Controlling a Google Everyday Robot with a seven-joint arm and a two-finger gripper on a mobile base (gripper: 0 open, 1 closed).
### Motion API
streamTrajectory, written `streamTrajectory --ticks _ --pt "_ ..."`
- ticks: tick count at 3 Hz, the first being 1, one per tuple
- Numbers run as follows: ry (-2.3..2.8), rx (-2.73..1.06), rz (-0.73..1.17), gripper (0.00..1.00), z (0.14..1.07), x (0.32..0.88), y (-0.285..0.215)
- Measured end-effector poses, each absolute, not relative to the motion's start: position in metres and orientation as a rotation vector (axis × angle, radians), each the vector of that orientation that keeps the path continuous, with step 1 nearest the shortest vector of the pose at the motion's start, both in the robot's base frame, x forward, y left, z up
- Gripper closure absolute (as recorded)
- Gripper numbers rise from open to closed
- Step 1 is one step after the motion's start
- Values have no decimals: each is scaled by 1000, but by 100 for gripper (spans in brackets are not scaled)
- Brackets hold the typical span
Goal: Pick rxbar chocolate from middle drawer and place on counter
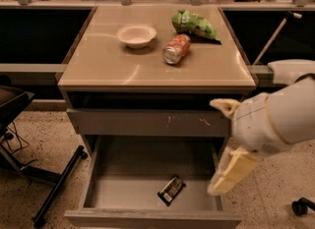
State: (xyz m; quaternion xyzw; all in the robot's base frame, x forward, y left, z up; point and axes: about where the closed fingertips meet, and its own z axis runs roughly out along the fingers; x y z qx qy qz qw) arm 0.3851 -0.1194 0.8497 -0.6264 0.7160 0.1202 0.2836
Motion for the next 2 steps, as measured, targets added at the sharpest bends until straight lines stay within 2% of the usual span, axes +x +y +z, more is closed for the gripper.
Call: streamTrajectory --ticks 1,2 --pt "1937 -1626 521 0 765 375 -61" --pt "2033 -1540 613 0 691 362 -35"
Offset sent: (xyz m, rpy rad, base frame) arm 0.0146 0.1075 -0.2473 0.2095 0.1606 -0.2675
